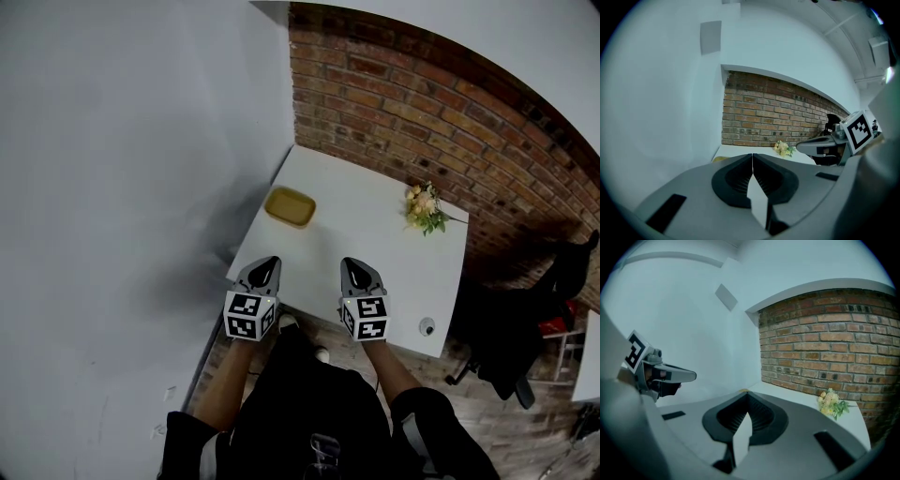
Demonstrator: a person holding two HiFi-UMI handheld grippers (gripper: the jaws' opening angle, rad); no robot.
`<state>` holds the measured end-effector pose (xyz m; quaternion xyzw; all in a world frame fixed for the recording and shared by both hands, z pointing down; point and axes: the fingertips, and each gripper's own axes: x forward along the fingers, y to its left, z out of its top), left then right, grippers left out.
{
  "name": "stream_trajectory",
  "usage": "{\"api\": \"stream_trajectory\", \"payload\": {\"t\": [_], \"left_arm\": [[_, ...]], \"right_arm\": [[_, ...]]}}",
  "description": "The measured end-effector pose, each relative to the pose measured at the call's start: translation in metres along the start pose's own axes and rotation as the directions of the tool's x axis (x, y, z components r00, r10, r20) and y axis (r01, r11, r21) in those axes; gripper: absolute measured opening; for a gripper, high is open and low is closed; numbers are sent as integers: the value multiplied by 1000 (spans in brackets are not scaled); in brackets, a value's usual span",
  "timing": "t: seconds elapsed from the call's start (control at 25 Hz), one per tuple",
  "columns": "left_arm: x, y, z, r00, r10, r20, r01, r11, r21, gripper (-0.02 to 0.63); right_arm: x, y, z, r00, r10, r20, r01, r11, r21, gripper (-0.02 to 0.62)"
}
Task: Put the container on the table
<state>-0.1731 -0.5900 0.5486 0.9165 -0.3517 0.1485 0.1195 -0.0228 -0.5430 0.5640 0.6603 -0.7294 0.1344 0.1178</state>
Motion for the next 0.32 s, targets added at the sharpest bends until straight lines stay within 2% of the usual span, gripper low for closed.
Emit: {"api": "stream_trajectory", "payload": {"t": [0.32], "left_arm": [[11,0,4,1000,-4,-4,4,1000,1,15]], "right_arm": [[8,5,1,1000,27,-16,-28,999,-19,21]]}}
